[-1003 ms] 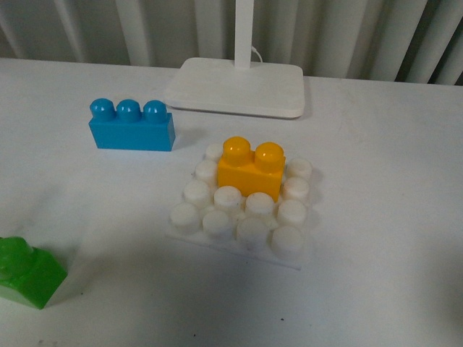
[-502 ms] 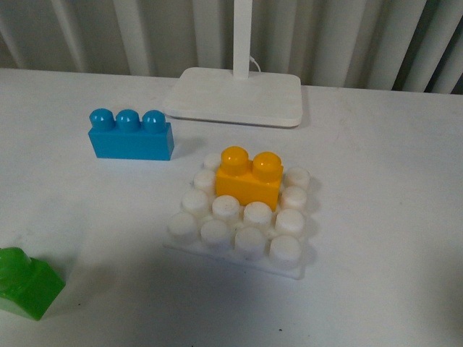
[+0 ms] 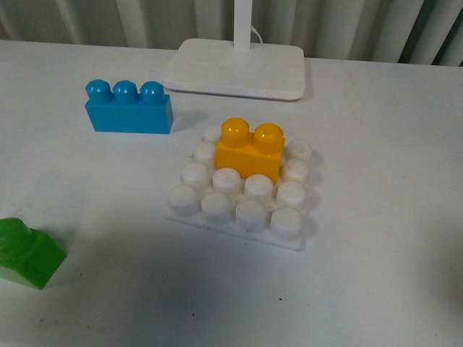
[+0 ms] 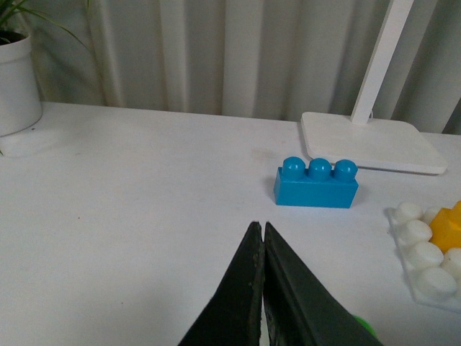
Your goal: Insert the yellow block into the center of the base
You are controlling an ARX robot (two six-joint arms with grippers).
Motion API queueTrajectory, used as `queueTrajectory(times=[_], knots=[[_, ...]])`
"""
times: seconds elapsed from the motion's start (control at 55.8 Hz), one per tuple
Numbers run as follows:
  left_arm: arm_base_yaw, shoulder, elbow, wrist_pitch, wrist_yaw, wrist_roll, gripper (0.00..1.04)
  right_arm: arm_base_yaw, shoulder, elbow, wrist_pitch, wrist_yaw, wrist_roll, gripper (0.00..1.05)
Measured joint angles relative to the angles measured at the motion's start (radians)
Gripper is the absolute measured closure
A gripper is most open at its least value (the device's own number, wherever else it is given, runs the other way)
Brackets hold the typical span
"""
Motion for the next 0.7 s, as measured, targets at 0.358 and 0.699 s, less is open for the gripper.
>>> queueTrajectory(times=[0.358,0.699], knots=[[0.0,-0.048,0.0,-0.014,-0.002,0.001,1.01,0.0,0.0,0.0,0.0,0.0,0.0,0.09],[0.0,-0.048,0.0,-0.014,-0.002,0.001,0.5,0.0,0.0,0.0,0.0,0.0,0.0,0.09]])
